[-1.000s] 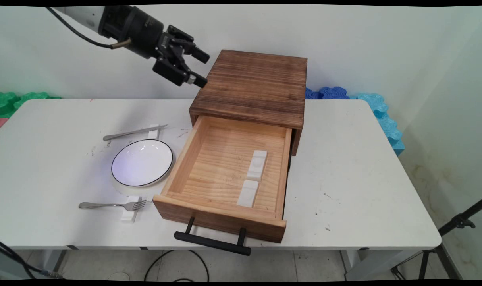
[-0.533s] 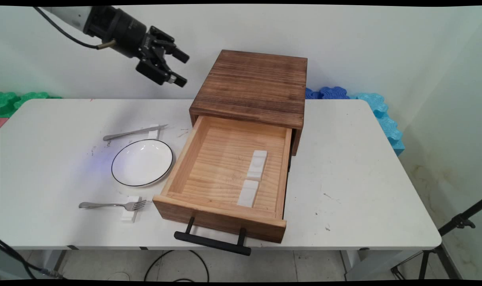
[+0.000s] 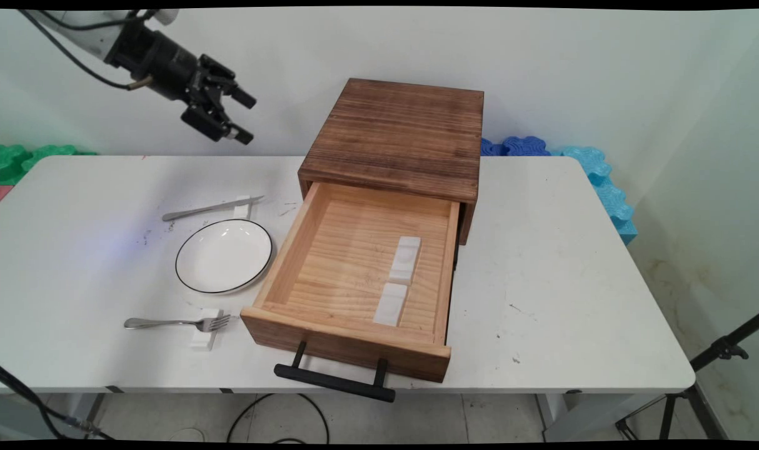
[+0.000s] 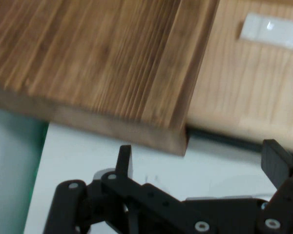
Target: Pick up the knife from the left of the white plate
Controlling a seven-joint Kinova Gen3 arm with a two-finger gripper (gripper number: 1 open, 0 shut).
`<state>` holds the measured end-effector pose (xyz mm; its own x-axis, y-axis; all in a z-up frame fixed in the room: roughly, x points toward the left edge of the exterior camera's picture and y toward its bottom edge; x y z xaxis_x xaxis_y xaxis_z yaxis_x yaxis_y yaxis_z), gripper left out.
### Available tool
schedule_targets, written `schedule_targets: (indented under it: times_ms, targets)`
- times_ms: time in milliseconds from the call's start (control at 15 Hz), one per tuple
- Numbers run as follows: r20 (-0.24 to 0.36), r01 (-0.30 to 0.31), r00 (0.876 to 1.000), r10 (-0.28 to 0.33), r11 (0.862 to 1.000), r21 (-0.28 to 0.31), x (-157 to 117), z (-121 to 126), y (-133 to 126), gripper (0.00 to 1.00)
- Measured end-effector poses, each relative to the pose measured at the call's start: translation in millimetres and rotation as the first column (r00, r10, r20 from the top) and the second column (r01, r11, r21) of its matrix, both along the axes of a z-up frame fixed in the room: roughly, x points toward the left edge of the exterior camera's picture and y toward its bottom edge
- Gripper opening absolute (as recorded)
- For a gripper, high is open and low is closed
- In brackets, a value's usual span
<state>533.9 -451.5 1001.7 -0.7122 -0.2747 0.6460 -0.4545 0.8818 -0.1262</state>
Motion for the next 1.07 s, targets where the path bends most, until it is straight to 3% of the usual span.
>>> schedule_targets:
  times_ms: [533,1067]
  targets:
    - [0.136,-0.043,0.99,0.037,0.998,0.043,59,-48,-6,1.0]
    - [0.211,-0.057,0.977,0.039,0.995,0.083,84,-93,-8,1.0]
